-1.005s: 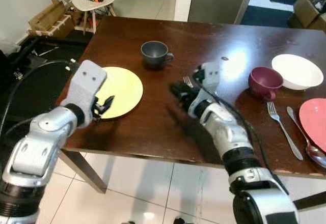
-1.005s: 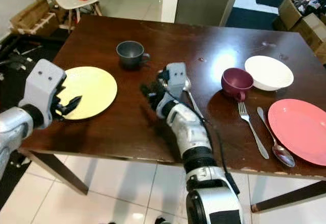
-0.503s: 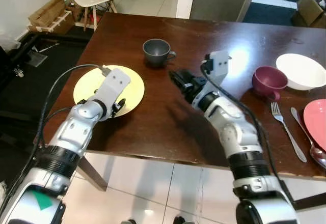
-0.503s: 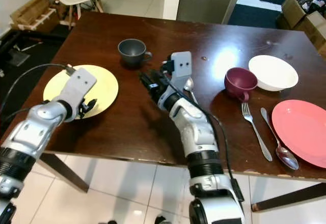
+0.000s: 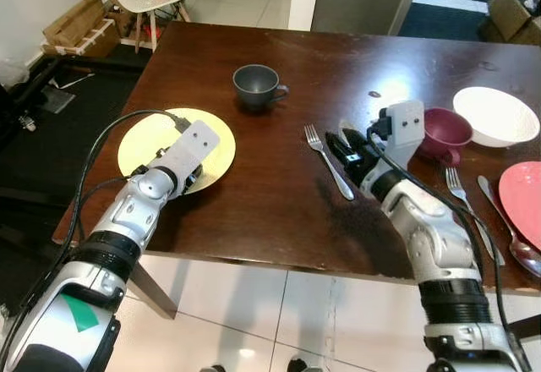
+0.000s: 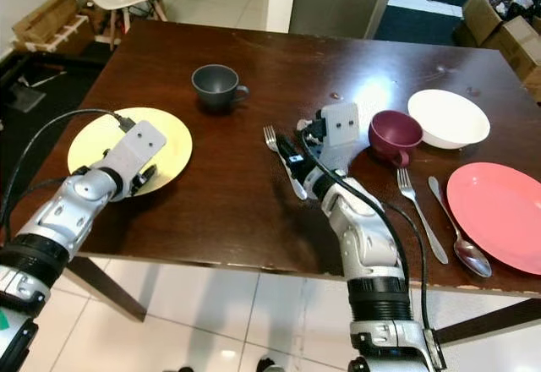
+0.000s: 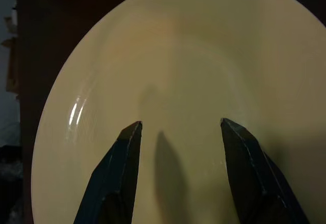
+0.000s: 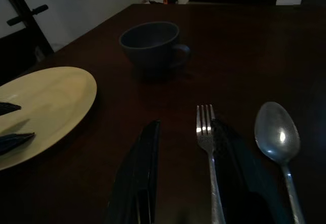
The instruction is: Setting the table
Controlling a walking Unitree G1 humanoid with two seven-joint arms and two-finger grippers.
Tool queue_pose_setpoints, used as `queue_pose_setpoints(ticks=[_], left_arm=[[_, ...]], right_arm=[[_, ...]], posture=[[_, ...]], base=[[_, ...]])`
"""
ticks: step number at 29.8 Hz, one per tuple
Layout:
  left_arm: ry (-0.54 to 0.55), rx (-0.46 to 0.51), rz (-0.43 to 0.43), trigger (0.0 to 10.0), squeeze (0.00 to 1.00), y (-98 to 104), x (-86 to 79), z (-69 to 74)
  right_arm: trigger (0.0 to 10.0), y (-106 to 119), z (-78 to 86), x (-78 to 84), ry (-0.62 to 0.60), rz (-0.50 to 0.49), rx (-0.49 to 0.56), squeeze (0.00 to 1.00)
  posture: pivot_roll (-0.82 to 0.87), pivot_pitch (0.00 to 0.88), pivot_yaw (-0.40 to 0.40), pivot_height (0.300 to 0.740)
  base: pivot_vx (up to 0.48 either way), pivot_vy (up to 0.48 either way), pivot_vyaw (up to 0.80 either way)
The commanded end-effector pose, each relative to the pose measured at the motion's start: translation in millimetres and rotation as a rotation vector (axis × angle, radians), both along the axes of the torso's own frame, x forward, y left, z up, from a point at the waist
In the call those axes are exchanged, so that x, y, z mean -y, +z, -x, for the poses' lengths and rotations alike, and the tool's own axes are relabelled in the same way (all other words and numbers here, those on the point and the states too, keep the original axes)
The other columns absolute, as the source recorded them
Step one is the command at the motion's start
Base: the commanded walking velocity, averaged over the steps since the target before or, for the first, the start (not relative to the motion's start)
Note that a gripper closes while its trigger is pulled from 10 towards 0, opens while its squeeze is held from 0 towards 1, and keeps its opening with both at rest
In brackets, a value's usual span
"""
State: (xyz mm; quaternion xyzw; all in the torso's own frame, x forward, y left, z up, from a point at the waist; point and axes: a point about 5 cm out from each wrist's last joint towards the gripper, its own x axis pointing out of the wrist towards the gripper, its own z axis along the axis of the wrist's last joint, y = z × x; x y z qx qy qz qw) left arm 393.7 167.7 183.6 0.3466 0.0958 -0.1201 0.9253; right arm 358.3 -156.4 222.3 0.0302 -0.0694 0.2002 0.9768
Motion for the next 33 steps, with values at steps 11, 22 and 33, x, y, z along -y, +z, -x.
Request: queue_pose_setpoints(ticks=[11,22,33], left_arm=[[-0.248,-0.263,0.125,10.0,0.00,-46,39.2,24.8],[-0.420,-0.314,0.202,10.0,0.00,-51,67.8,68.6],[-0.366,-0.231,0.378,10.0,0.00,-34,78.8,73.5]], right_arm=[[10.0,4,-0.5,3.6,-0.024,-0.003,-0.006,0.00],[10.0,-7,-0.8,1.4,-0.008,-0.016,-0.057,0.00],[10.0,-19,1.4,-5.0,0.041,-0.026,-0.097,0.00]], posture=[[0.04,0.170,0.074,0.740],[0.05,0.166,0.071,0.740],[0.05,0.156,0.059,0.740]], base=[[0.000,0.000,0.00],[0.000,0.000,0.00],[0.000,0.000,0.00]])
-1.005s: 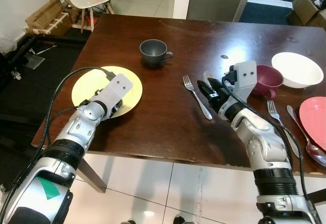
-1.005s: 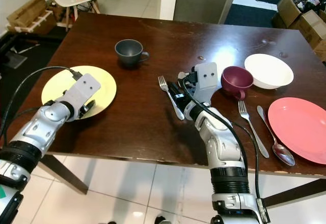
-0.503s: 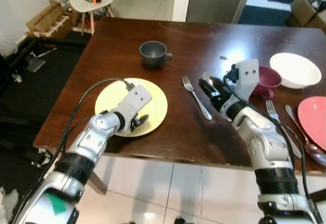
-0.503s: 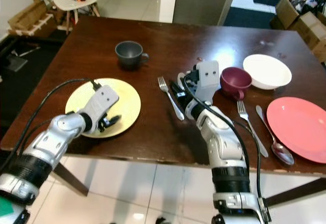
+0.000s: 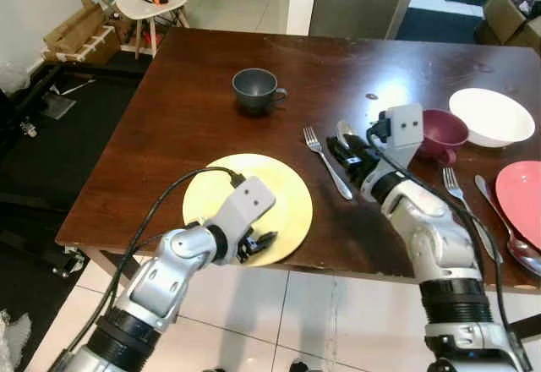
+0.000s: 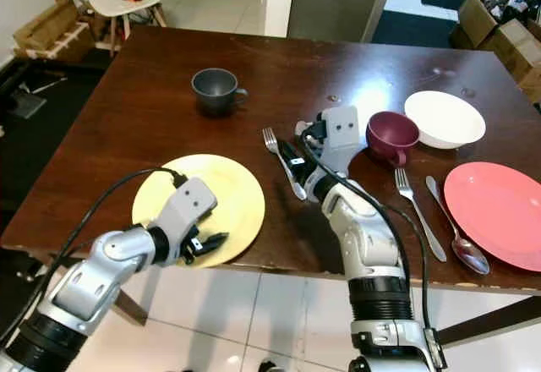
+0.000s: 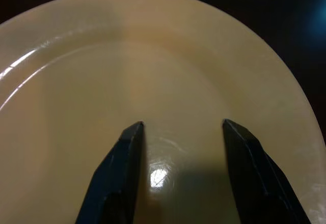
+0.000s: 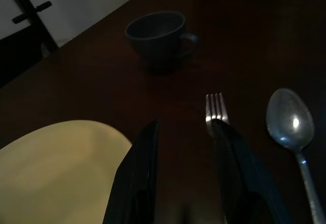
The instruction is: Setting the table
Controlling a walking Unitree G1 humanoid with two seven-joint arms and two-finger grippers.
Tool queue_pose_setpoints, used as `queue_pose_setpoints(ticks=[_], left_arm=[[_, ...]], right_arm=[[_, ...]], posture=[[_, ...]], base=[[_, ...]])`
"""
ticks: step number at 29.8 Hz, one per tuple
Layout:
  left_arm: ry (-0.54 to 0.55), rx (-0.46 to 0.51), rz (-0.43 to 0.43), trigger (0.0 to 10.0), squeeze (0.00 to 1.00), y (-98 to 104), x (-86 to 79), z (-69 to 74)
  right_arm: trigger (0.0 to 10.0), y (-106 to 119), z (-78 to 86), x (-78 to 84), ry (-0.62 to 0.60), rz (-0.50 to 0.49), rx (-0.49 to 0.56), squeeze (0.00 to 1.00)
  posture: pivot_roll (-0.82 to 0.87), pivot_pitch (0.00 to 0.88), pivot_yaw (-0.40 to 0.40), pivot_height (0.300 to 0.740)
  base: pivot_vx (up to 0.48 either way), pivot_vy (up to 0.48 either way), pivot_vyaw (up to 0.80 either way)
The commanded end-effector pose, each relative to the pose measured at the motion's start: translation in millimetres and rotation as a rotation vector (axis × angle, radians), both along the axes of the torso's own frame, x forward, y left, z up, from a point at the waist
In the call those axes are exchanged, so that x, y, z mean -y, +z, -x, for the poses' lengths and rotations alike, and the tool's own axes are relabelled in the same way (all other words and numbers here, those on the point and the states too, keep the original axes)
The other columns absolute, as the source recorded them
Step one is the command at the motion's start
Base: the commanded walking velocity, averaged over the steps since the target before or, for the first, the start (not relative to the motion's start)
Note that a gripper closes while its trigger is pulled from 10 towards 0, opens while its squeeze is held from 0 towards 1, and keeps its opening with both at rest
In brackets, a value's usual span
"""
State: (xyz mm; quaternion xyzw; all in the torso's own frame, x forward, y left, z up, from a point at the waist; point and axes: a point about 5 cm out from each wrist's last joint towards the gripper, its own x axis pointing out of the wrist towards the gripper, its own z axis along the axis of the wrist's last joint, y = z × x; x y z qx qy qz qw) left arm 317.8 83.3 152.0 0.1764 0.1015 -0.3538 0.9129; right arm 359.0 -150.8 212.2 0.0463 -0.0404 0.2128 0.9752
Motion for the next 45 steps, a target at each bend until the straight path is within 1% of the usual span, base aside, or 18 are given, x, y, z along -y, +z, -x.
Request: queue_pose_setpoints(ticks=[1,4,6,9,10,11,12,13,16,18,19,21,22,24,30,37,41,45], left_arm=[[0.059,0.003,0.058,10.0,0.00,5,-6.2,-5.7],[0.097,0.091,0.226,10.0,0.00,37,-9.8,-11.9],[0.109,0.131,0.303,10.0,0.00,53,-13.4,-13.6],[0.119,0.168,0.310,10.0,0.00,60,-17.3,-14.1],[0.138,0.213,0.297,10.0,0.00,68,-25.6,-15.2],[0.180,0.255,0.233,10.0,0.00,73,-38.1,-17.4],[0.242,0.272,0.160,10.0,0.00,72,-54.8,-19.9],[0.242,0.272,0.160,10.0,0.00,72,-54.8,-19.9],[0.358,0.249,0.042,10.0,0.00,58,-89.6,-19.1],[0.373,0.183,0.036,10.0,0.00,40,-105.0,-7.2],[0.373,0.183,0.036,10.0,0.00,40,-105.0,-7.2],[0.373,0.122,0.070,10.0,0.00,27,-112.9,7.1],[0.373,0.122,0.070,10.0,0.00,27,-112.9,7.1],[0.375,0.052,0.110,10.0,0.00,13,-119.3,26.5],[0.347,0.022,0.104,10.0,0.00,-1,-114.1,38.8],[0.363,0.028,0.008,10.0,0.00,-12,-105.9,35.6],[0.378,0.037,0.010,10.0,0.00,-11,-103.2,30.6],[0.349,0.032,-0.058,10.0,0.00,-17,-98.1,28.8]], right_arm=[[10.0,-11,3.1,0.9,0.022,-0.015,-0.050,0.00],[10.0,-19,7.0,6.1,0.037,-0.074,-0.101,0.00],[10.0,-22,9.1,10.2,0.034,-0.109,-0.122,0.00],[10.0,-24,10.1,12.9,0.031,-0.128,-0.133,0.00],[10.0,-28,11.9,16.1,0.036,-0.154,-0.156,0.00],[10.0,-33,14.7,18.8,0.049,-0.189,-0.187,0.00],[10.0,-39,17.9,20.4,0.059,-0.212,-0.213,0.00],[10.0,-39,17.9,20.4,0.059,-0.212,-0.213,0.00],[10.0,-49,24.8,17.7,0.104,-0.263,-0.254,0.00],[10.0,-53,28.5,11.3,0.157,-0.327,-0.277,0.00],[10.0,-53,28.5,11.3,0.157,-0.327,-0.277,0.00],[10.0,-54,31.4,4.2,0.203,-0.390,-0.292,0.00],[10.0,-54,31.4,4.2,0.203,-0.390,-0.292,0.00],[10.0,-55,33.8,-4.2,0.231,-0.404,-0.302,0.00],[10.0,-52,31.4,-6.0,0.238,-0.411,-0.303,0.00],[10.0,-46,28.3,-3.6,0.233,-0.406,-0.291,0.00],[10.0,-46,27.9,-2.3,0.227,-0.403,-0.288,0.00],[10.0,-45,26.7,2.5,0.200,-0.401,-0.281,0.00]], posture=[[0.05,0.156,0.058,0.740],[0.05,0.158,0.054,0.740],[0.05,0.159,0.053,0.740],[0.05,0.159,0.053,0.740],[0.05,0.160,0.055,0.740],[0.05,0.161,0.057,0.740],[0.05,0.163,0.060,0.740],[0.05,0.163,0.060,0.740],[0.05,0.165,0.067,0.740],[0.05,0.168,0.069,0.740],[0.05,0.168,0.069,0.740],[0.05,0.170,0.069,0.740],[0.05,0.170,0.069,0.740],[0.06,0.173,0.065,0.740],[0.06,0.173,0.057,0.740],[0.05,0.171,0.051,0.740],[0.05,0.169,0.052,0.740],[0.05,0.168,0.055,0.740]], base=[[0.000,0.000,0.00],[0.000,0.000,0.00],[0.000,0.000,0.00],[0.000,0.000,0.00],[0.000,0.000,0.00],[0.000,0.000,0.00],[0.000,0.000,0.00],[0.000,0.000,0.00],[0.000,0.000,0.00],[0.000,0.000,0.00],[0.000,0.000,0.00],[0.000,0.000,0.00],[0.000,0.000,0.00],[0.000,0.000,0.00],[0.000,0.000,0.00],[0.000,0.000,0.00],[0.000,0.000,0.00],[0.000,0.000,0.00]])
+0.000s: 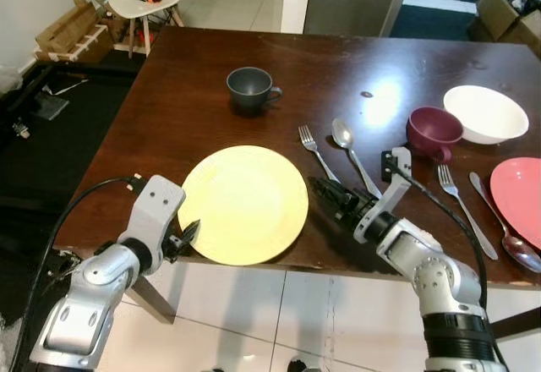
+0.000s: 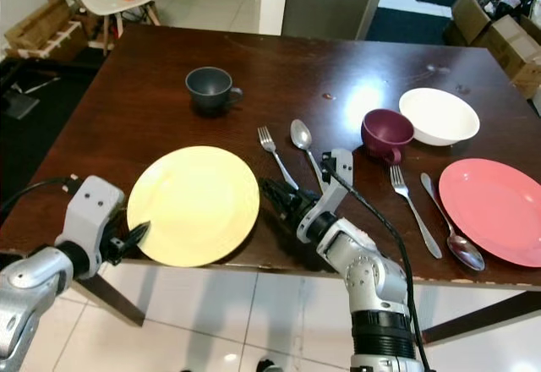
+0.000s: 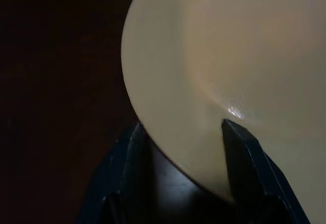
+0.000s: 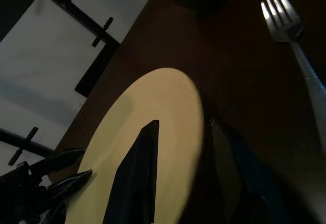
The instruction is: Setting the table
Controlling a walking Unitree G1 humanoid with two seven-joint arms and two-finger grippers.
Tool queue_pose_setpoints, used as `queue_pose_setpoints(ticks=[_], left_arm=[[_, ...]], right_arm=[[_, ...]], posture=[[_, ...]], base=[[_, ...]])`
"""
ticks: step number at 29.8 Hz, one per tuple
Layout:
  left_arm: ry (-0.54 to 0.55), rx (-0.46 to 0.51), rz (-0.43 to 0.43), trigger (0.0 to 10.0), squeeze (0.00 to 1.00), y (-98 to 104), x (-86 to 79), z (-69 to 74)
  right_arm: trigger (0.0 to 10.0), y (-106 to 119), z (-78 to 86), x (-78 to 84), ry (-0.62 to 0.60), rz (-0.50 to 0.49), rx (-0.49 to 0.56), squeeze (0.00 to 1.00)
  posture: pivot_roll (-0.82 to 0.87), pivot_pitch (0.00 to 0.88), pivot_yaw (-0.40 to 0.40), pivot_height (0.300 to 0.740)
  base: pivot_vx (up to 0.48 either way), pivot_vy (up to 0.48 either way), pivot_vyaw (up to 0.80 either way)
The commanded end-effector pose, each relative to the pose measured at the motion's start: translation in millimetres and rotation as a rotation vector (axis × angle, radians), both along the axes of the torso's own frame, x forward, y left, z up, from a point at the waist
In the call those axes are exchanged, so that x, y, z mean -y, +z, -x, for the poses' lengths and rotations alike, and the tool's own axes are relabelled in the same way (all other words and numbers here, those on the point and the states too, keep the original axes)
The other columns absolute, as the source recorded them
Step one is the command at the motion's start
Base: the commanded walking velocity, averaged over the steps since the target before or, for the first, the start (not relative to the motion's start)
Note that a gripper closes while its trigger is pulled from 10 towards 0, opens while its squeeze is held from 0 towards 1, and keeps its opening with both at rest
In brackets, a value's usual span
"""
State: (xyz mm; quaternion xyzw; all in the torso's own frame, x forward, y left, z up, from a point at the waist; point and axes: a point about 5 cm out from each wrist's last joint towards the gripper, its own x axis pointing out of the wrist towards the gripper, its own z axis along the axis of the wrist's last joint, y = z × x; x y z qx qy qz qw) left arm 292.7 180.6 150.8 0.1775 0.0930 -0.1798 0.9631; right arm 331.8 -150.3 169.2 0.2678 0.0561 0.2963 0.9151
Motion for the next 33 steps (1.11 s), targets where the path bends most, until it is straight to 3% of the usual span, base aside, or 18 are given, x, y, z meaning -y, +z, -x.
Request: queue_pose_setpoints(ticks=[1,8,12,22,28,33], left_arm=[[-0.002,-0.066,-0.036,10.0,0.00,-17,-0.9,4.0],[-0.004,-0.073,-0.051,10.0,0.00,-19,-2.0,6.3],[-0.004,-0.076,-0.066,10.0,0.00,-19,-5.3,9.8],[-0.002,-0.069,-0.065,10.0,0.00,-17,-6.0,10.6],[-0.004,-0.067,-0.064,10.0,0.00,-16,-5.4,11.1],[-0.003,-0.063,-0.064,10.0,0.00,-15,-6.3,10.5]], right_arm=[[10.0,-2,-0.7,3.8,-0.020,-0.005,-0.010,0.00],[10.0,0,-1.9,5.8,-0.020,-0.067,-0.028,0.00],[10.0,-6,-2.2,1.8,-0.009,-0.146,-0.066,0.00],[10.0,8,-1.8,-5.4,0.064,-0.344,-0.044,0.00],[10.0,12,1.0,0.0,0.064,-0.343,-0.027,0.00],[10.0,-5,7.3,-14.2,0.151,-0.277,-0.103,0.00]], posture=[[0.04,0.169,0.059,0.740],[0.05,0.168,0.058,0.740],[0.05,0.166,0.056,0.740],[0.06,0.161,0.050,0.740],[0.06,0.160,0.052,0.740],[0.06,0.157,0.049,0.740]], base=[[0.000,0.000,0.00],[0.000,0.000,0.00],[0.000,0.000,0.00],[0.000,0.000,0.00],[0.000,0.000,0.00],[0.000,0.000,0.00]])
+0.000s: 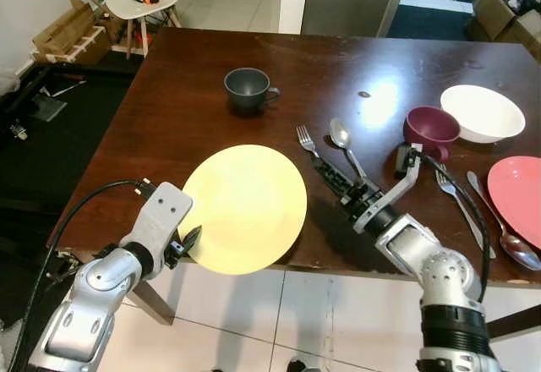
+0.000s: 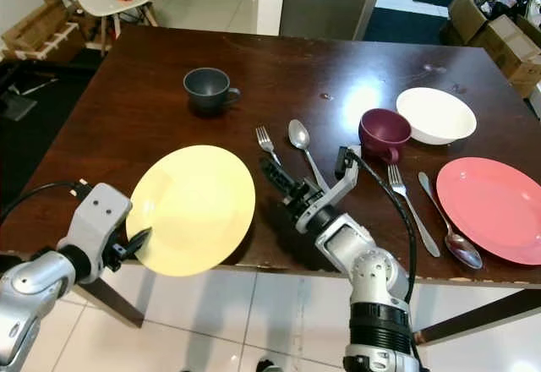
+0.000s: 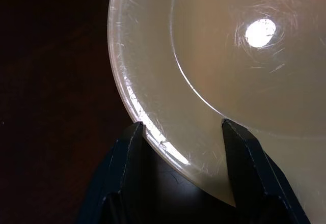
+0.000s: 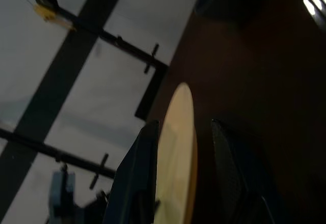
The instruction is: Setting the table
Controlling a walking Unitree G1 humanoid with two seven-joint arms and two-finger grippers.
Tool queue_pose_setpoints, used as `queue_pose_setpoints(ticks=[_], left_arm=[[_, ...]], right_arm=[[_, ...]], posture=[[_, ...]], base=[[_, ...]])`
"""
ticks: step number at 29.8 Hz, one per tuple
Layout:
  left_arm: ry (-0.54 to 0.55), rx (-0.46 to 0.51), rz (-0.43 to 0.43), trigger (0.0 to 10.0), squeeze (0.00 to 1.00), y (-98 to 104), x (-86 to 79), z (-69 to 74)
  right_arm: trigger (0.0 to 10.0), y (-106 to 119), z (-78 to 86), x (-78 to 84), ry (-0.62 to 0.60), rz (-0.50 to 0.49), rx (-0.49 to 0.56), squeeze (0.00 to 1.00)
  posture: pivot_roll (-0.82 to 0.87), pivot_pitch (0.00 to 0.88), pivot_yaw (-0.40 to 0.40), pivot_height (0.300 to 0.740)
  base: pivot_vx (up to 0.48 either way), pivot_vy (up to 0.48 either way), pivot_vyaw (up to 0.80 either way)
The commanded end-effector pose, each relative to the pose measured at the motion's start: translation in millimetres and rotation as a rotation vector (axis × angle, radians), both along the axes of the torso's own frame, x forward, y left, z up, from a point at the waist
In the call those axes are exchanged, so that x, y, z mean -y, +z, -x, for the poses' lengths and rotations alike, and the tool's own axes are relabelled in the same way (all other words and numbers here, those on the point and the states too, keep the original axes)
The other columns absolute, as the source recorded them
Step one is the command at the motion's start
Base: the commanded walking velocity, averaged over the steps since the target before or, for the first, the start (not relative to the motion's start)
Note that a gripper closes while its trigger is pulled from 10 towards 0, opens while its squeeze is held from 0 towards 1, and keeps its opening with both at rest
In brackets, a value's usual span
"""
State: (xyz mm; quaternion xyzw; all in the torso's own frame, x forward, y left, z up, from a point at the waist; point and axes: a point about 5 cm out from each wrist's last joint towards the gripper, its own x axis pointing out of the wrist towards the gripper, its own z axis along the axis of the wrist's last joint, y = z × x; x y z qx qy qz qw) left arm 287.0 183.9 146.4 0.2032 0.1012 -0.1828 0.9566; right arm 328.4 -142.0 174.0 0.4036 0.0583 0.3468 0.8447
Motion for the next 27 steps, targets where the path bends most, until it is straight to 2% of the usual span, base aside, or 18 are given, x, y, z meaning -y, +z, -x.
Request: queue_pose_setpoints(ticks=[1,3,7,11,13,15,16,17,18,19,27], left_arm=[[0.008,-0.054,-0.010,10.0,0.00,-10,-3.0,4.9],[0.011,-0.053,-0.010,10.0,0.00,-10,-3.7,5.3],[0.013,-0.052,-0.009,10.0,0.00,-9,-4.1,5.8],[0.022,-0.050,-0.011,10.0,0.00,-9,-6.0,6.5],[0.023,-0.050,-0.011,10.0,0.00,-9,-6.1,6.5],[0.026,-0.049,-0.011,10.0,0.00,-9,-6.0,6.4],[0.026,-0.049,-0.011,10.0,0.00,-9,-6.0,6.4],[0.028,-0.049,-0.010,10.0,0.00,-8,-6.0,6.5],[0.029,-0.049,-0.009,10.0,0.00,-8,-6.0,6.6],[0.029,-0.049,-0.009,10.0,0.00,-8,-6.0,6.9],[0.030,-0.051,-0.005,10.0,0.00,-9,-5.2,6.4]], right_arm=[[10.0,-10,3.8,-5.9,0.036,0.016,-0.031,0.00],[10.0,-16,4.3,-14.5,0.070,0.010,-0.061,0.00],[10.0,-20,3.6,-21.2,0.092,0.014,-0.082,0.00],[10.0,-25,3.3,-40.4,0.177,-0.012,-0.103,0.00],[10.0,-26,3.4,-43.9,0.195,-0.012,-0.109,0.00],[3.6,-32,2.7,-54.5,0.235,0.010,-0.120,0.00],[3.6,-32,2.7,-54.5,0.235,0.010,-0.120,0.00],[1.5,-33,1.8,-58.3,0.251,0.013,-0.118,0.00],[1.5,-32,1.4,-59.1,0.255,0.012,-0.115,0.00],[0.0,-32,1.0,-60.1,0.262,0.005,-0.113,0.00],[0.0,-28,0.1,-60.7,0.291,-0.028,-0.087,0.00]], posture=[[0.06,0.157,0.049,0.740],[0.08,0.156,0.045,0.740],[0.08,0.156,0.045,0.740],[0.08,0.157,0.042,0.740],[0.09,0.158,0.040,0.740],[0.09,0.158,0.038,0.740],[0.09,0.158,0.038,0.740],[0.09,0.159,0.038,0.740],[0.09,0.159,0.038,0.740],[0.09,0.159,0.037,0.740],[0.09,0.160,0.036,0.740]], base=[[0.000,0.000,0.00],[0.000,0.000,0.00],[0.000,0.000,0.00],[0.000,0.000,0.00],[0.000,0.000,0.00],[0.000,0.000,0.00],[0.000,0.000,0.00],[0.000,0.000,0.00],[0.000,0.000,0.00],[0.000,0.000,0.00],[0.000,0.000,0.00]])
